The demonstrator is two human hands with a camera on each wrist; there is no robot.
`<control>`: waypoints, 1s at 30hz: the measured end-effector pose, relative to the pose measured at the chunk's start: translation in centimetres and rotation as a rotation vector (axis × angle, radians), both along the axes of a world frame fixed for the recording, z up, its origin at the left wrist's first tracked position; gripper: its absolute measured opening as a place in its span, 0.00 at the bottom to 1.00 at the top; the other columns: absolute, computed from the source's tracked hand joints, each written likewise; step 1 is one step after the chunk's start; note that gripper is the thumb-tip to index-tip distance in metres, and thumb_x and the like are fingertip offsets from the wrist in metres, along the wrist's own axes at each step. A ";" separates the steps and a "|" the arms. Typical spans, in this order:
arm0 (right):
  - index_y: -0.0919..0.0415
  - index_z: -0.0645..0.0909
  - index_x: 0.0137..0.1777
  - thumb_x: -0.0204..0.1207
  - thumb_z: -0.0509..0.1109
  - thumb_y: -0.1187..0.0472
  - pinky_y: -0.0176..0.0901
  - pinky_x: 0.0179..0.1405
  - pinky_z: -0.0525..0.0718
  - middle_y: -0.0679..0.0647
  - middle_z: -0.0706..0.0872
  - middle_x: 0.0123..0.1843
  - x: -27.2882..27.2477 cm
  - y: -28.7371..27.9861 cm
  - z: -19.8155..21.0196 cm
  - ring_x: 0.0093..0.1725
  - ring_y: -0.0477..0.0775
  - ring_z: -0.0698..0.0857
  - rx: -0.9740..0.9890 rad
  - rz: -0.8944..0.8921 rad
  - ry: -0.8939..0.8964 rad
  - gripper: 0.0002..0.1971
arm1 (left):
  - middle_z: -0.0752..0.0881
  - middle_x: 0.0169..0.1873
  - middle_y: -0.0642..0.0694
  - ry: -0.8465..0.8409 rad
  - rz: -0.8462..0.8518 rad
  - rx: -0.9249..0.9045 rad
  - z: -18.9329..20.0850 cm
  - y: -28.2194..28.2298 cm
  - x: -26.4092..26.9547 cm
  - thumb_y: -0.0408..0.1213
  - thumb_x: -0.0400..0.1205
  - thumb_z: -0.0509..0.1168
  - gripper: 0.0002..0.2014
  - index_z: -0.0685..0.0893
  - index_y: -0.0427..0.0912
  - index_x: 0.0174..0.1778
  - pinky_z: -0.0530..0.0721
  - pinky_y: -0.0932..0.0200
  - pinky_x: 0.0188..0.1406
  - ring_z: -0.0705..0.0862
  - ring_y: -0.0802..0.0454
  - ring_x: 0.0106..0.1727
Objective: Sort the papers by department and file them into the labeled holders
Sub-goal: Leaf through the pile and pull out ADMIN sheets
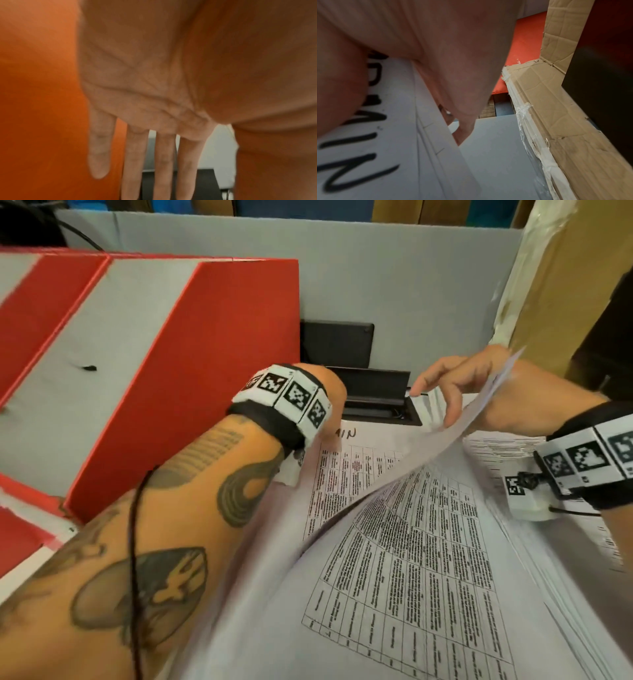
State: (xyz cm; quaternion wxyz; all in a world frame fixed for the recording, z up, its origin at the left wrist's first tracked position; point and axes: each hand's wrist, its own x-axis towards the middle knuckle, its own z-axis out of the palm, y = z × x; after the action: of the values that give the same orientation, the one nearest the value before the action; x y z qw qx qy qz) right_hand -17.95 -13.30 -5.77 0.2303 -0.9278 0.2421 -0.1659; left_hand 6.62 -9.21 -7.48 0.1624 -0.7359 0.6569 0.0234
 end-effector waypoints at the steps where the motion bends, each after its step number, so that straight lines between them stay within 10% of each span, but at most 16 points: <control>1: 0.64 0.86 0.29 0.56 0.87 0.80 0.69 0.64 0.85 0.55 0.91 0.57 0.2 0.2 0.1 0.61 0.55 0.89 0.009 -0.001 0.004 0.15 | 0.90 0.56 0.49 -0.002 -0.009 -0.050 -0.4 -0.5 0.2 0.57 0.73 0.80 0.24 0.88 0.46 0.58 0.89 0.43 0.60 0.88 0.45 0.52; 4: 0.33 0.88 0.29 0.58 0.87 0.79 0.69 0.61 0.87 0.58 0.93 0.53 0.6 0.7 0.1 0.57 0.63 0.91 0.007 -0.001 -0.012 0.32 | 0.87 0.32 0.49 -0.044 -0.003 -0.124 -1.0 -1.9 0.9 0.46 0.67 0.84 0.16 0.82 0.46 0.35 0.94 0.47 0.42 0.89 0.48 0.34; 7: 0.25 0.85 0.28 0.60 0.86 0.79 0.64 0.56 0.90 0.55 0.94 0.51 0.7 1.1 0.2 0.54 0.58 0.92 -0.021 0.044 0.008 0.37 | 0.89 0.31 0.42 -0.023 0.003 -0.174 -0.6 -2.0 0.9 0.40 0.67 0.85 0.18 0.79 0.46 0.31 0.94 0.44 0.39 0.92 0.40 0.36; 13: 0.36 0.89 0.42 0.62 0.87 0.74 0.30 0.42 0.86 0.37 0.93 0.43 1.2 0.7 -0.9 0.44 0.37 0.91 -0.019 -0.010 0.050 0.27 | 0.85 0.46 0.47 -0.029 -0.015 -0.158 0.9 -1.4 0.7 0.47 0.81 0.77 0.16 0.87 0.42 0.59 0.86 0.50 0.51 0.83 0.44 0.48; 18: 0.47 0.87 0.63 0.63 0.87 0.71 0.32 0.46 0.81 0.19 0.84 0.48 2.9 1.4 -2.1 0.51 0.29 0.85 -0.038 -0.071 0.027 0.30 | 0.80 0.34 0.49 -0.151 -0.062 -0.249 4.1 0.1 -0.6 0.53 0.70 0.84 0.23 0.75 0.49 0.32 0.89 0.49 0.45 0.84 0.45 0.39; 23: 0.18 0.82 0.32 0.64 0.84 0.73 0.38 0.53 0.80 0.32 0.85 0.70 3.4 1.9 -2.3 0.59 0.37 0.87 -0.103 -0.029 -0.009 0.37 | 0.93 0.35 0.55 0.140 -0.217 -0.114 6.9 0.7 -0.6 0.51 0.74 0.82 0.10 0.95 0.50 0.44 0.86 0.58 0.44 0.90 0.54 0.39; 26: 0.27 0.84 0.33 0.64 0.84 0.76 0.22 0.37 0.78 0.28 0.90 0.39 3.1 0.9 -2.5 0.39 0.29 0.88 -0.050 -0.028 -0.076 0.33 | 0.95 0.44 0.50 0.517 -0.189 0.086 7.4 0.9 0.1 0.45 0.87 0.69 0.11 0.93 0.45 0.57 0.89 0.57 0.52 0.94 0.54 0.46; 30: 0.41 0.85 0.44 0.59 0.86 0.77 0.26 0.38 0.79 0.30 0.88 0.36 2.7 0.5 -2.5 0.37 0.33 0.87 -0.026 0.007 -0.120 0.28 | 0.95 0.48 0.47 0.530 -0.074 0.162 5.6 -0.5 0.3 0.42 0.91 0.63 0.13 0.88 0.42 0.65 0.89 0.51 0.60 0.95 0.51 0.51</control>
State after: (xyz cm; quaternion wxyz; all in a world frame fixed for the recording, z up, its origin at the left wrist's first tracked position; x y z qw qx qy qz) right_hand -15.29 -12.83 -8.25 0.2331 -0.9199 0.2224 -0.2236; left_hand 6.92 -9.66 -1.86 0.0438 -0.6642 0.6989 0.2617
